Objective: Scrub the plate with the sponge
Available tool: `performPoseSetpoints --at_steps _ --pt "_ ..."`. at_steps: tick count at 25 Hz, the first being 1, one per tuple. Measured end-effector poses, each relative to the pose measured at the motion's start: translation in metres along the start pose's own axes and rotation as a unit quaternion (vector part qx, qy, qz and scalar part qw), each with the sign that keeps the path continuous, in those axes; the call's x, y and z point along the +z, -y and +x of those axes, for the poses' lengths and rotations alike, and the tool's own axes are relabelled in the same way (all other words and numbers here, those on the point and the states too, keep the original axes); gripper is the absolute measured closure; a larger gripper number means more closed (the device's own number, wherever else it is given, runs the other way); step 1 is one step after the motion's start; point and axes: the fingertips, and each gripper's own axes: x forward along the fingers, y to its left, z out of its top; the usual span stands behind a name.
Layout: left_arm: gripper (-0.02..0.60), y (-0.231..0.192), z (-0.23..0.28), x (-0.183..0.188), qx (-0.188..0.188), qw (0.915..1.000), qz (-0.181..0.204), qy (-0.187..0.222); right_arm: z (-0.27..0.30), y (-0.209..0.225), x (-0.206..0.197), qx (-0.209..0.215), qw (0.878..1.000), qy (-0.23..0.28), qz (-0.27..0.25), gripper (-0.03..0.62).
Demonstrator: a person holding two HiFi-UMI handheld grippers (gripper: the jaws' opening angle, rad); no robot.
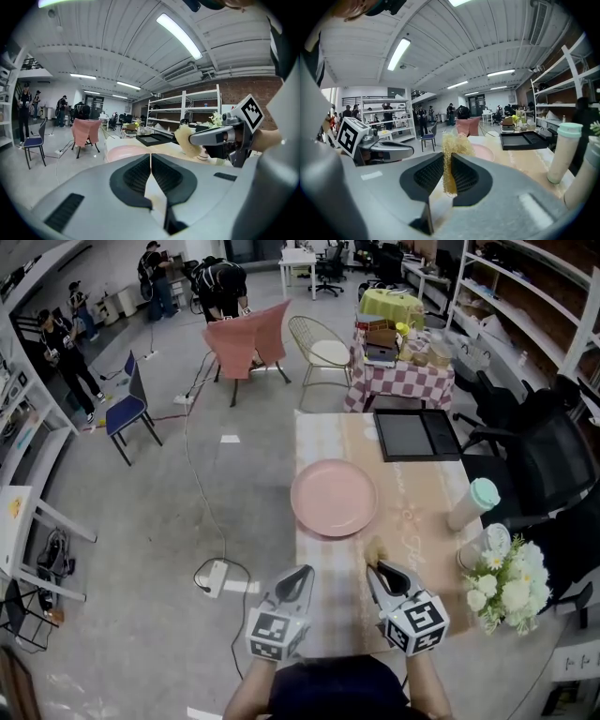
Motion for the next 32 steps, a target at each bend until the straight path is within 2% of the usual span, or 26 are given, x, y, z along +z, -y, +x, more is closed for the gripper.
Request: performPoseSetpoints --at_steps 22,32 --pt "0.565 -0.041 0.052 0.016 0.025 0.9996 0.002 -0.010 0.061 0.036 0.046 0.032 0.998 -0.021 -0.054 0.545" --pt "0.565 -0.067 0.079 0.016 0.043 0.9987 0.013 -0.026 0.102 0.055 0.044 0.059 0.992 -0.061 -0.089 0.545"
